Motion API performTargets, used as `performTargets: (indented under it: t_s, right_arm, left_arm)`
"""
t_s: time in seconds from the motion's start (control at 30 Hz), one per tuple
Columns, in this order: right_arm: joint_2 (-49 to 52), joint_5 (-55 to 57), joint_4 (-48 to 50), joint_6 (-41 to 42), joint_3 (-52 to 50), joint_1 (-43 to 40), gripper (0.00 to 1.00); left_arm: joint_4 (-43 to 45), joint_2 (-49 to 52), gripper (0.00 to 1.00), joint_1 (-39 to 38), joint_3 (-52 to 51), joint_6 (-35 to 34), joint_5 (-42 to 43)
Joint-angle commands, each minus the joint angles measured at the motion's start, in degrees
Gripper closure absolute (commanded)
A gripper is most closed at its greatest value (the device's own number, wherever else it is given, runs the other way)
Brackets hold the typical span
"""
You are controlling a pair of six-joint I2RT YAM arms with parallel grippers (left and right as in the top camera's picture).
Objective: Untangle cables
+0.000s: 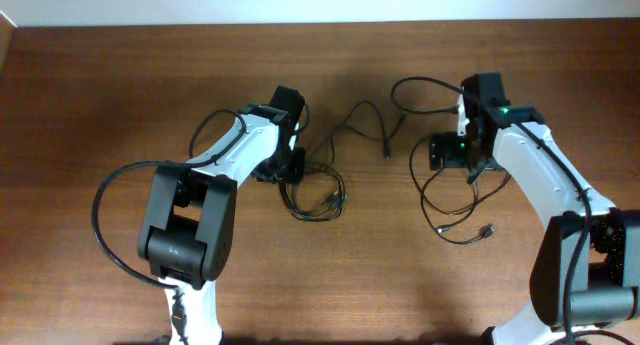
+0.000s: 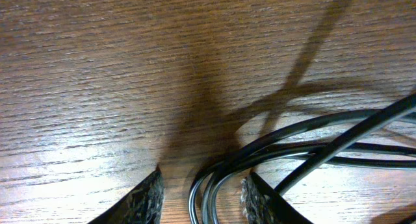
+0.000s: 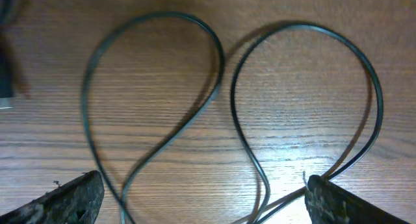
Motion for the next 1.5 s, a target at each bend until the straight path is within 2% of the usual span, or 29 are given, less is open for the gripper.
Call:
performTargets:
  t_s: [0.0, 0.17, 0.27, 0.4, 0.43, 0.47, 0.6, 0.63, 0.67, 0.73, 1.0, 1.17, 1.27, 1.47]
  right_arm:
    - [3.52, -2.21, -0.04, 0.33, -1.46, -0.46, 0.02]
    - [7.80, -12.57, -0.59, -0.11, -1.55, -0.28, 0.02]
    - [8.07, -19.78, -1.75, -5.92, -1.81, -0.28, 0.01]
    - [8.07, -19.82, -2.40, -5.90, -1.81, -0.28, 0.01]
    - [7.98, -19.69, -2.73, -5.90, -1.70, -0.33, 0.23]
    - [7.26, -19.58, -2.97, -5.90, -1.64, -0.37, 0.33]
    - [3.10, -19.45, -2.38, -6.51, 0.39, -0.33, 0.29]
    - [2.73, -16.70, -2.29, -6.56, 0.87, -0.39, 0.23]
    - [2.86, -10.56, -1.90, -6.49, 0.94, -0.39, 0.02]
    - [3.63, -6.67, -1.46, -6.49, 0.55, -0.37, 0.02]
    - [7.08, -7.28, 0.85, -6.80, -1.20, -0.33, 0.02]
    - [7.06, -7.41, 1.84, -10.43, -1.18, -0.33, 0.02]
    - [7.02, -16.39, 2.43, -15.52, -0.02, -0.33, 0.02]
    - [7.02, -3.17, 4.42, -12.66, 1.73, -0.39, 0.02]
  left_arm:
    - [0.15, 0.11, 0.58, 0.04, -1.16, -0.33, 0.04]
    - [0.15, 0.11, 0.57, 0.04, -1.16, -0.33, 0.07]
    - [0.15, 0.13, 0.57, 0.04, -1.14, -0.35, 0.07]
    - [0.15, 0.11, 0.57, 0.04, -1.14, -0.35, 0.07]
    - [0.15, 0.11, 0.57, 0.04, -1.16, -0.33, 0.04]
    - [0.15, 0.11, 0.57, 0.04, -1.14, -0.35, 0.07]
    - [0.15, 0.11, 0.57, 0.04, -1.14, -0.35, 0.07]
    - [0.15, 0.11, 0.57, 0.04, -1.14, -0.35, 0.07]
    - [0.15, 0.11, 0.57, 0.04, -1.14, -0.35, 0.07]
    - [0.17, 0.11, 0.56, 0.04, -1.14, -0.35, 0.07]
    - [0.17, 0.11, 0.56, 0.04, -1.14, -0.35, 0.04]
    - [0.17, 0.11, 0.56, 0.04, -1.16, -0.35, 0.07]
    - [0.17, 0.11, 0.55, 0.04, -1.16, -0.33, 0.07]
    - [0.39, 0.11, 0.54, -0.33, -1.14, -0.33, 0.04]
